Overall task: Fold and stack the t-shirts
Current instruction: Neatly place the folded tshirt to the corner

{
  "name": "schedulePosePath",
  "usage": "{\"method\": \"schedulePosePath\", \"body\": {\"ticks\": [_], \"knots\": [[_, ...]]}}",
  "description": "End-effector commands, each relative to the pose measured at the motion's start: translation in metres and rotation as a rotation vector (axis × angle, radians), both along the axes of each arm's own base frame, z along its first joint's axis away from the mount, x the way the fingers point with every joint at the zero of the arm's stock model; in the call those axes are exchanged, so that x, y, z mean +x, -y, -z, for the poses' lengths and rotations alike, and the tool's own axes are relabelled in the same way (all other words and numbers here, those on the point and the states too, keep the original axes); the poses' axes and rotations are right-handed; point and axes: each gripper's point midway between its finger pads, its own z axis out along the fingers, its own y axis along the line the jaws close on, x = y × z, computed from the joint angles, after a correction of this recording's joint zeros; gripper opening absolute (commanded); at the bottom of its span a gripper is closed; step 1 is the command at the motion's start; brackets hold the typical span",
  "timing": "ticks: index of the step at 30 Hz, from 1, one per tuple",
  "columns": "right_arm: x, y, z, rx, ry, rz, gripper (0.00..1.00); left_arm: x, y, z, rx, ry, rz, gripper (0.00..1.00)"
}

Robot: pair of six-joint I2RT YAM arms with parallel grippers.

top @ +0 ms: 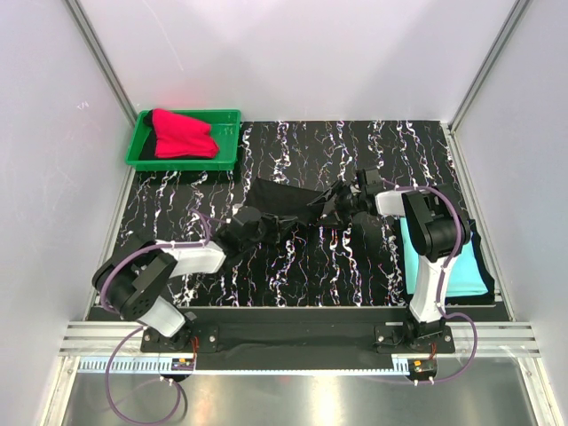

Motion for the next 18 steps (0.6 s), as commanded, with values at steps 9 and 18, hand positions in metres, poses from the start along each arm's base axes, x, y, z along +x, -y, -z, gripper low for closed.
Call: {"method": "schedulePosePath", "body": {"ticks": [9,18], "knots": [[0.020,-0.004,0.023,-0.079,-0.028,0.083,0.66,-0.005,0.000,-0.030,-0.065,0.055,0.025,0.00],[0.036,-0.004,0.036,-0.146,0.028,0.088,0.42,-0.018,-0.006,-0.025,-0.058,0.043,0.050,0.04]]}}
